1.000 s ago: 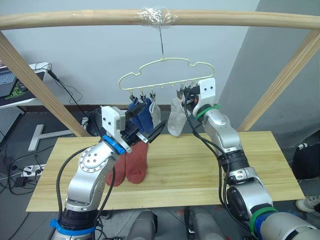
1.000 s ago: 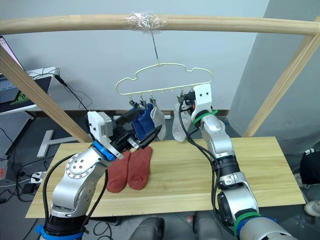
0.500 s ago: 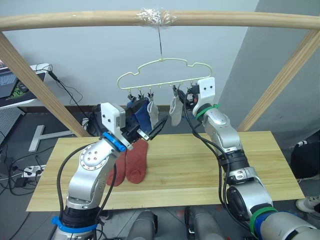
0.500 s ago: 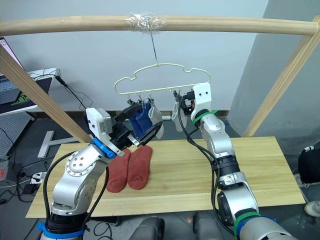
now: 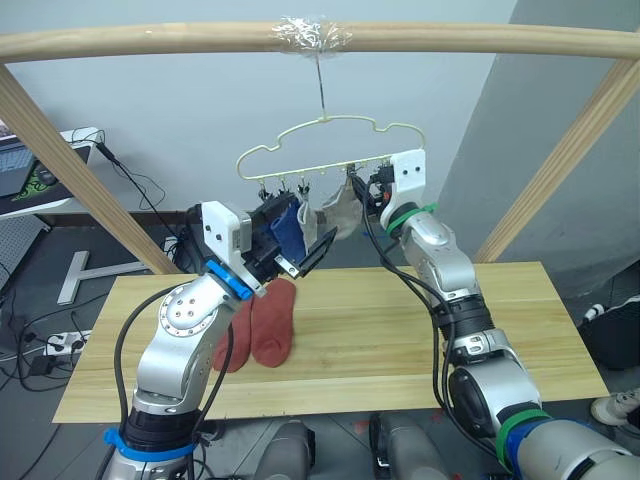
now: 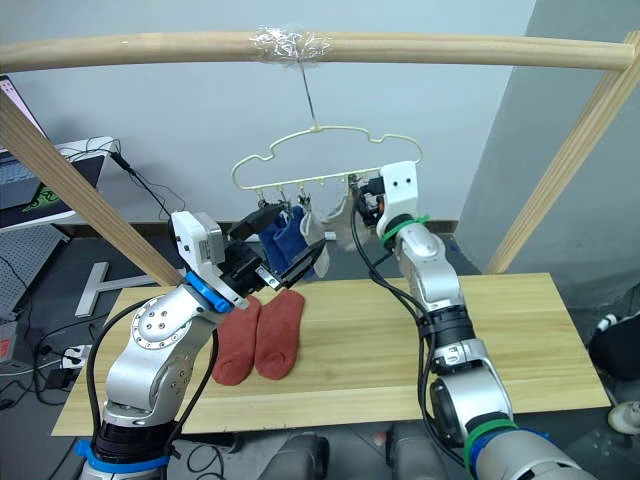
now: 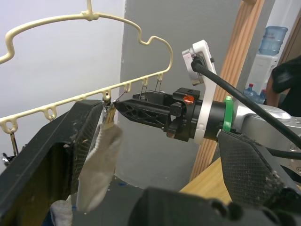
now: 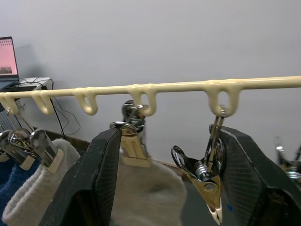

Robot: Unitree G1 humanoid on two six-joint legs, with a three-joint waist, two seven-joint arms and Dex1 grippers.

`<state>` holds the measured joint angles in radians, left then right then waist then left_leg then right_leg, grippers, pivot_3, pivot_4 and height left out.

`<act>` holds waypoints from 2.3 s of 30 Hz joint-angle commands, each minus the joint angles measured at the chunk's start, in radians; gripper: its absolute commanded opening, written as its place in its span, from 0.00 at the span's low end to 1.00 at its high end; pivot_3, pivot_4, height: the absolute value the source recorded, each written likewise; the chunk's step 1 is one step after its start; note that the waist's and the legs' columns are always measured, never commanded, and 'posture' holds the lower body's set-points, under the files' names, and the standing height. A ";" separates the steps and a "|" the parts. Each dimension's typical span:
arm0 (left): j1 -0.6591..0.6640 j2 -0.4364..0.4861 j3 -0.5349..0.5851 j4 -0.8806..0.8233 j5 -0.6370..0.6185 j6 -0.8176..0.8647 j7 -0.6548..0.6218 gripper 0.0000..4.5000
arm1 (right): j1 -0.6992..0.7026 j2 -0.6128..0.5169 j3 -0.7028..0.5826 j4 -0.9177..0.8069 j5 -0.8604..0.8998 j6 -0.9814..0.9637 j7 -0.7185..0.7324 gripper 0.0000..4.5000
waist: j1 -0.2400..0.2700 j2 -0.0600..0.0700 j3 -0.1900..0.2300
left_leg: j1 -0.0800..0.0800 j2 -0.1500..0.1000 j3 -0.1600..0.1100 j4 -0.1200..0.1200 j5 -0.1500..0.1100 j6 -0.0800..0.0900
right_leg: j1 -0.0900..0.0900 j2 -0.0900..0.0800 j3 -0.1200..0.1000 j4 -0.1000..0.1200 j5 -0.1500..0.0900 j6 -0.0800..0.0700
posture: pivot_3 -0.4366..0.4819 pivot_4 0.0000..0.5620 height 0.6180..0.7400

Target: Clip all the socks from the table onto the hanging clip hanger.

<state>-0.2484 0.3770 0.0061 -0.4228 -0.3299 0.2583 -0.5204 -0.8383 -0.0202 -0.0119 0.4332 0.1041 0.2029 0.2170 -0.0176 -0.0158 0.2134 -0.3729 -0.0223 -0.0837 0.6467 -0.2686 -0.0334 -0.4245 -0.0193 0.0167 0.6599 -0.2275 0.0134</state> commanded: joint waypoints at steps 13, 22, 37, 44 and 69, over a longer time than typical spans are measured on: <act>-0.001 0.000 -0.003 -0.043 -0.002 0.000 0.007 1.00 | -0.023 0.006 -0.008 -0.010 0.015 -0.020 0.002 0.12 | 0.000 0.000 0.000 | 0.000 0.000 0.000 0.000 0.000 0.000 | 0.000 0.000 0.000 0.000 0.000 0.000 | 0.58 0.32 1.00; 0.009 -0.002 -0.007 -0.052 0.001 0.003 0.013 1.00 | -0.012 -0.002 -0.011 -0.023 0.021 -0.016 0.009 0.12 | 0.000 0.000 0.000 | 0.000 0.000 0.000 0.000 0.000 0.000 | 0.000 0.000 0.000 0.000 0.000 0.000 | 0.58 0.32 1.00; 0.015 -0.003 -0.005 -0.040 0.007 0.001 0.017 1.00 | 0.032 -0.033 0.003 -0.092 0.032 0.012 0.053 0.71 | 0.000 0.000 0.000 | 0.000 0.000 0.000 0.000 0.000 0.000 | 0.000 0.000 0.000 0.000 0.000 0.000 | 0.57 0.35 1.00; 0.037 -0.006 -0.001 -0.041 0.013 -0.001 0.024 1.00 | 0.139 -0.068 0.011 -0.235 0.013 0.027 0.026 0.71 | 0.001 0.000 0.000 | -0.001 0.000 0.000 0.000 0.000 0.000 | 0.000 0.000 0.000 -0.002 0.000 0.000 | 0.56 0.36 1.00; 0.029 0.001 0.001 -0.051 0.015 0.011 0.010 1.00 | 0.195 -0.003 0.042 -0.256 -0.045 0.017 -0.094 0.36 | 0.001 0.000 0.000 | 0.000 0.000 0.000 0.000 0.000 0.000 | 0.001 0.000 0.000 -0.002 0.000 0.000 | 0.58 0.32 1.00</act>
<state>-0.2071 0.3716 0.0050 -0.4325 -0.3126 0.2777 -0.5120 -0.6181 -0.0263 0.0323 0.1837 0.0613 0.2482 0.1292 -0.0164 -0.0158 0.2136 -0.3728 -0.0221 -0.0840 0.6465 -0.2686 -0.0334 -0.4239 -0.0190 0.0167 0.6582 -0.2280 0.0139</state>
